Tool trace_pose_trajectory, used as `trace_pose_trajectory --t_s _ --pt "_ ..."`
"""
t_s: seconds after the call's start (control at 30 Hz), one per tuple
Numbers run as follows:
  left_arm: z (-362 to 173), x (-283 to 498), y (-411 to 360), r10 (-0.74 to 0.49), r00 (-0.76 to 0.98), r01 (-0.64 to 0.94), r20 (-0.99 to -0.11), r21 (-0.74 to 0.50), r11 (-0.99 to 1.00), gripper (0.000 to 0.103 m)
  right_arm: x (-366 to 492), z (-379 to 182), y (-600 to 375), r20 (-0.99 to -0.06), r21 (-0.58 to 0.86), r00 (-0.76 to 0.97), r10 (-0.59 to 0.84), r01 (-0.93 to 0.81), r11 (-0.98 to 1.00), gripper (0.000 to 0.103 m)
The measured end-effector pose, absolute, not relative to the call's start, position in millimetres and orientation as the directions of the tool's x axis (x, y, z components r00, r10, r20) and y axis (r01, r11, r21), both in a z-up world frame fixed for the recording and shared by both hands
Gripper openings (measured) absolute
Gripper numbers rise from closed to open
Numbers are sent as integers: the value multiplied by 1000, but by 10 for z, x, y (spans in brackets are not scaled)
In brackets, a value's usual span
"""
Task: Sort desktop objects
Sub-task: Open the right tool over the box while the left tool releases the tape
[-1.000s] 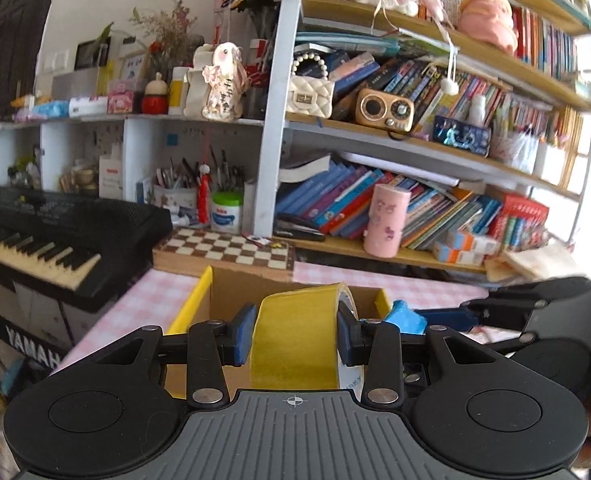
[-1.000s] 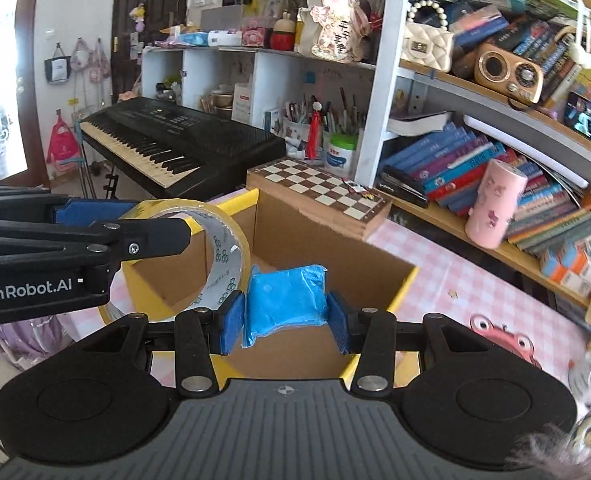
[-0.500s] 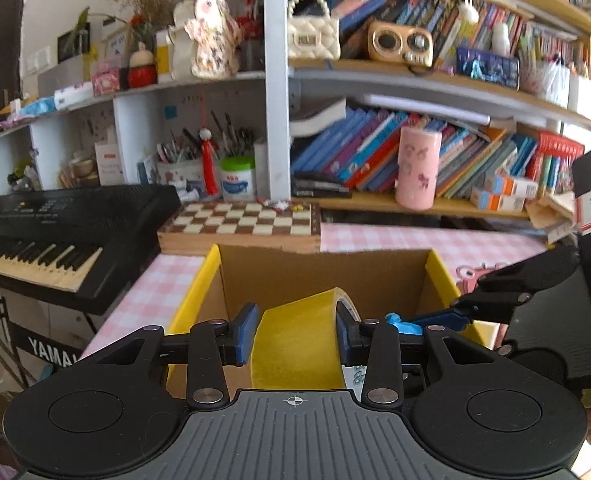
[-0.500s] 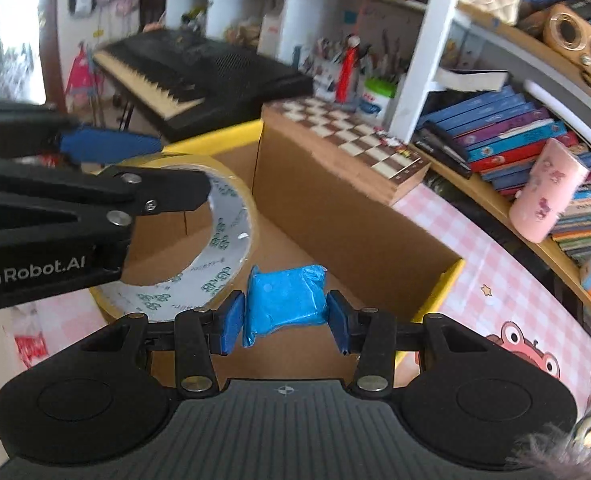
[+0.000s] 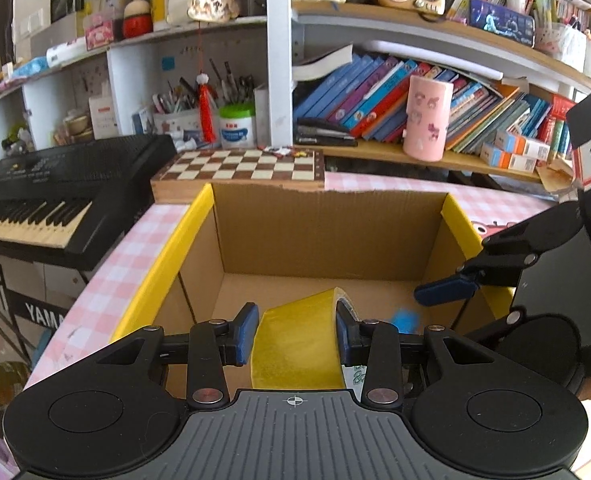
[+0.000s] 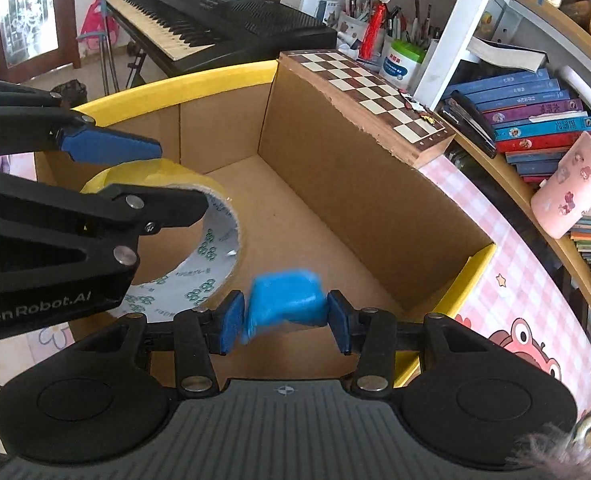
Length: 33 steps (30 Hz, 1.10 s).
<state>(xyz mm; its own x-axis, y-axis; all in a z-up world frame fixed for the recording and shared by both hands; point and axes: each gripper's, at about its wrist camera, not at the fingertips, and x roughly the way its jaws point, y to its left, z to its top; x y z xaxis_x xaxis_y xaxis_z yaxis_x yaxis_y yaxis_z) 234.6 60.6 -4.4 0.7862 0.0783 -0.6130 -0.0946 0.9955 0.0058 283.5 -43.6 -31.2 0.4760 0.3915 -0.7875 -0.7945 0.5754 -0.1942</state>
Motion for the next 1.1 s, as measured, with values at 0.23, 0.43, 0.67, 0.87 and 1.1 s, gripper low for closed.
trace_pose_trajectory --t_s 0.23,0.43,0.67,0.87,1.1 --pt "-15 2316 635 79 792 -110 -606 -13 994 46 2828 -321 -422 -785 -205 489 381 -785 585 50" --pt "243 2161 638 96 864 -113 -494 -5 994 66 2702 -167 -500 -722 -218 548 421 -759 613 64" --pt "518 1926 622 93 907 -103 -411 -1 995 74 2506 87 -607 -640 -197 614 462 -713 673 73" --pt "613 1678 615 75 917 -87 -391 -15 996 76 2308 263 -753 -588 -168 668 457 -653 738 73" --pt "665 1413 653 48 921 -64 -386 -29 998 77 2035 379 -960 -532 -129 738 416 -556 821 73"
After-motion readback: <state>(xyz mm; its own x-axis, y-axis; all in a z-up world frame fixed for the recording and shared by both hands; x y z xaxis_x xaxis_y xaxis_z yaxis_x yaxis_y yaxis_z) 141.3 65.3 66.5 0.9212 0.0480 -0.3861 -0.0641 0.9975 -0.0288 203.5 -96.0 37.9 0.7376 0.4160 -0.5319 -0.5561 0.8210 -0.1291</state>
